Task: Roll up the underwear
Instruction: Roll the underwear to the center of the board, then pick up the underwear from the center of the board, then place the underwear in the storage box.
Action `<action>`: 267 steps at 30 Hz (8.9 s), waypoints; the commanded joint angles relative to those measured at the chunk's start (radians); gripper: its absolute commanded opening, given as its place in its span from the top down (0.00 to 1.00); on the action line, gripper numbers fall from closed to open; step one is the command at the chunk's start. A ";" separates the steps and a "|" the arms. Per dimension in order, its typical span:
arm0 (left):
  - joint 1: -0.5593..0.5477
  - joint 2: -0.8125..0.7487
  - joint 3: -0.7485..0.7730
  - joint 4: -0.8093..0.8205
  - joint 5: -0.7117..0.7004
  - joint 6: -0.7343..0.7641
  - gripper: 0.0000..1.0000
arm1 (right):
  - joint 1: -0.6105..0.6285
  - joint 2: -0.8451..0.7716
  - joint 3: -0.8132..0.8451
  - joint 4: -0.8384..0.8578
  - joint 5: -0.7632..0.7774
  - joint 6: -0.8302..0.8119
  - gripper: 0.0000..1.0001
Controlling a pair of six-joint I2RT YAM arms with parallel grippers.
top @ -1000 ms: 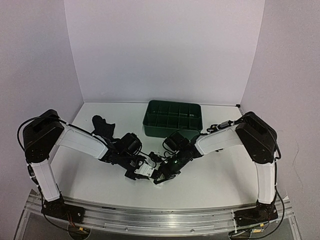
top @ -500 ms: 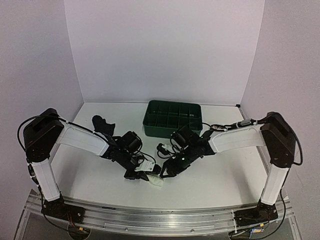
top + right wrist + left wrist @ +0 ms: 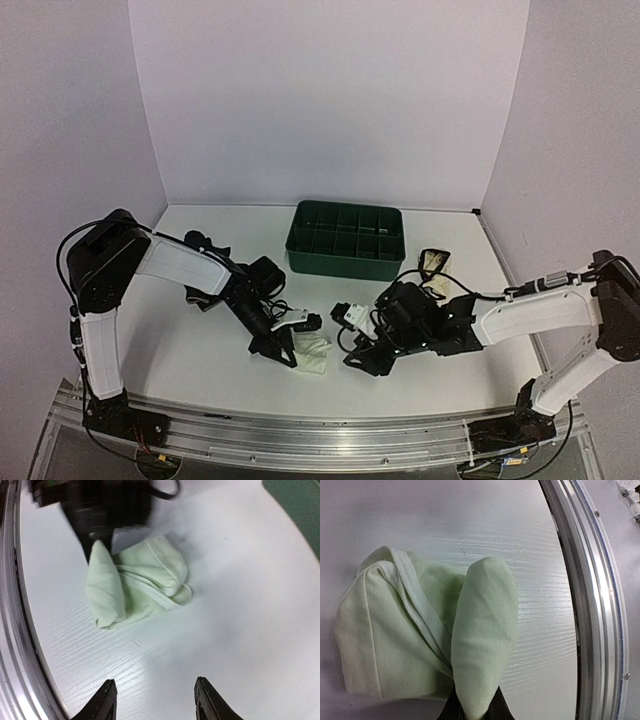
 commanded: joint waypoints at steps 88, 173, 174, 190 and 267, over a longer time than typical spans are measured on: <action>-0.076 -0.058 -0.054 -0.114 -0.141 0.150 1.00 | -0.122 0.134 0.220 -0.210 -0.283 0.087 0.45; 0.187 -0.295 -0.026 -0.092 -0.066 0.052 0.42 | -0.373 0.234 0.717 -0.366 0.493 0.459 1.00; 0.188 -0.297 -0.027 -0.091 -0.069 0.052 0.42 | -0.393 0.263 0.753 -0.373 0.518 0.443 1.00; 0.222 -0.325 -0.078 -0.077 -0.092 0.062 0.42 | -0.489 0.681 1.117 -0.514 0.656 0.348 1.00; 0.268 -0.211 0.031 -0.073 -0.061 0.067 0.42 | -0.573 0.820 1.369 -0.704 0.235 0.393 0.90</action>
